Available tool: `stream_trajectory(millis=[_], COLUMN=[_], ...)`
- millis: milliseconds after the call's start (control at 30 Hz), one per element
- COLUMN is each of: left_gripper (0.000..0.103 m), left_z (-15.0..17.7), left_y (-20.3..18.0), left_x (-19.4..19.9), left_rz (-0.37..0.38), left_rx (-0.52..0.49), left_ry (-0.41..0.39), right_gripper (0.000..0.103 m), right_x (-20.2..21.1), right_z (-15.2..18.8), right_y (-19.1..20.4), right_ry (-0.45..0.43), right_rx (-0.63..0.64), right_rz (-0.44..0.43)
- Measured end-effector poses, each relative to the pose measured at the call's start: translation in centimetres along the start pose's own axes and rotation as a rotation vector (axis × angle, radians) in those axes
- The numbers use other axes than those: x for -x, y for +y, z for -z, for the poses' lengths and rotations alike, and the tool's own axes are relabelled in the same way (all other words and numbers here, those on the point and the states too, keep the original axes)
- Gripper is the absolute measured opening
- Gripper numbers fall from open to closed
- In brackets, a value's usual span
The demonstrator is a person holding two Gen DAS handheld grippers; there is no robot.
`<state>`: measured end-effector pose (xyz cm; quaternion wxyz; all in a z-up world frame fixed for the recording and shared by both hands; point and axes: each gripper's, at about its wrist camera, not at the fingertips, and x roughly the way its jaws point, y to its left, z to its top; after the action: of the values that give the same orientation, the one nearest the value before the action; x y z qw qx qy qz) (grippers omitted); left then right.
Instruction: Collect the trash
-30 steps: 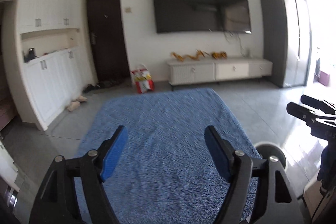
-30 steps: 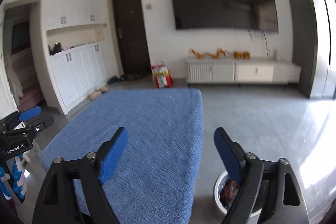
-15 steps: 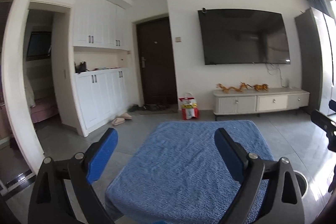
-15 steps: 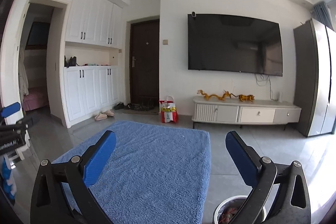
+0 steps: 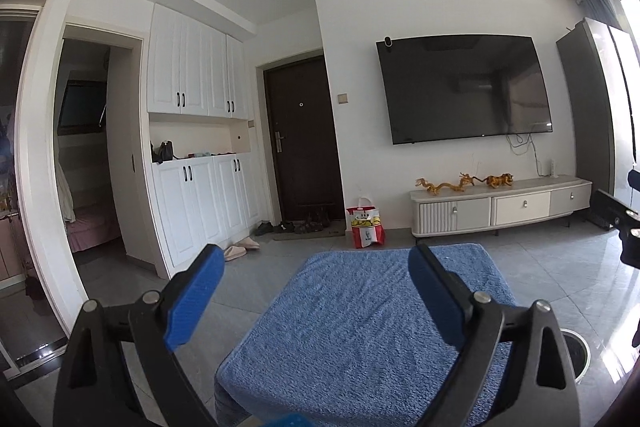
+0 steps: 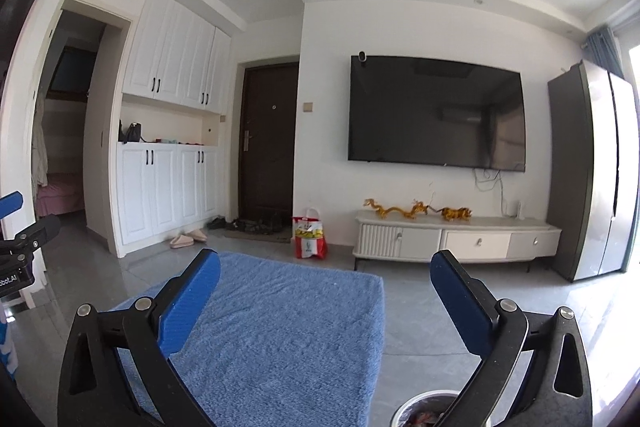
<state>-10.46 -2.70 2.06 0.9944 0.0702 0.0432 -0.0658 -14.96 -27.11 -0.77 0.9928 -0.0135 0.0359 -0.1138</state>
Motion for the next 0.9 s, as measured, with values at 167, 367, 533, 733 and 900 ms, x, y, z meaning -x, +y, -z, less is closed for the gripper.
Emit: stream_trajectory(millis=[167,367,533,733,900], left_gripper=[0.094,0.094,0.094,0.094,0.094], left_z=[0.1,-0.4,-0.6,-0.5,-0.6], left_y=[0.3,0.6,0.3,0.1,0.0], left_x=[0.4,1.5,1.9,2.0,1.9], left_rz=[0.005,-0.010,-0.012,-0.005,-0.005], left_rx=[0.021,0.047,0.056,0.051,0.053], left_ry=[-0.003,-0.047,-0.073,-0.076,-0.078], right_gripper=[0.103,0.103,0.103,0.103,0.103], right_x=[1.2,2.3,2.8,3.4,3.5], right_z=[-0.4,-0.8,-1.0,-1.3,-1.1], right_y=[0.3,0.5,0.4,0.3,-0.1], right_ry=[-0.037,-0.066,-0.077,-0.085,-0.082], right_rx=[0.035,0.055,0.070,0.072,0.068], right_rz=[0.017,0.027,0.048,0.062,0.072])
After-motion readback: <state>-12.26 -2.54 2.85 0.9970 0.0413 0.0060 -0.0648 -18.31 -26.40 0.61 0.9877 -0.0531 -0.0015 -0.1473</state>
